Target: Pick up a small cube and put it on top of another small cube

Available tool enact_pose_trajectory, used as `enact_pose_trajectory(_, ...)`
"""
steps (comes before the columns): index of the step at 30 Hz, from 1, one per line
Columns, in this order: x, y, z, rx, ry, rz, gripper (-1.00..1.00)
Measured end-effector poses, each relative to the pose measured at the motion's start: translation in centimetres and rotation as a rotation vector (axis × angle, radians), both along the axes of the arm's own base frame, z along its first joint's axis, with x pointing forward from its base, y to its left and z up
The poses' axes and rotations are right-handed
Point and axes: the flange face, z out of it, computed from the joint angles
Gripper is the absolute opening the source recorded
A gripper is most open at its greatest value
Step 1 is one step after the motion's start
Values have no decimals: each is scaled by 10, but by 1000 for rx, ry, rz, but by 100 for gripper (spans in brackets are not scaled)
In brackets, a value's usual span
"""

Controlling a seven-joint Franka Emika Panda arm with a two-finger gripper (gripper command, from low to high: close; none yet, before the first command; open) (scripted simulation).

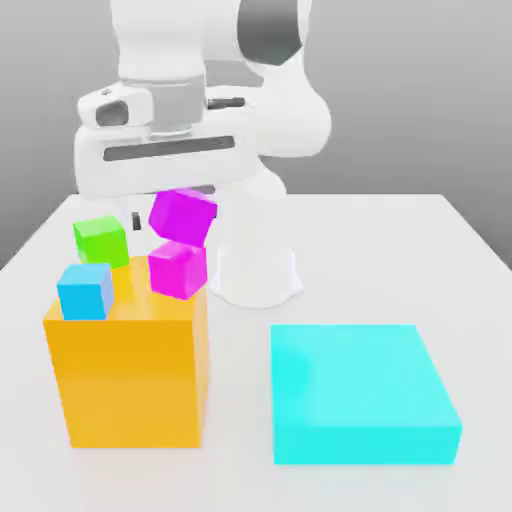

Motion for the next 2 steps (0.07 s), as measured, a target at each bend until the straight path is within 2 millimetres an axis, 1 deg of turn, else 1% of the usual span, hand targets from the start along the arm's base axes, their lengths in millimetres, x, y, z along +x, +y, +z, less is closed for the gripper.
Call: enact_pose_trajectory(2, 0, 0, 25, 0, 0, 0, 100)
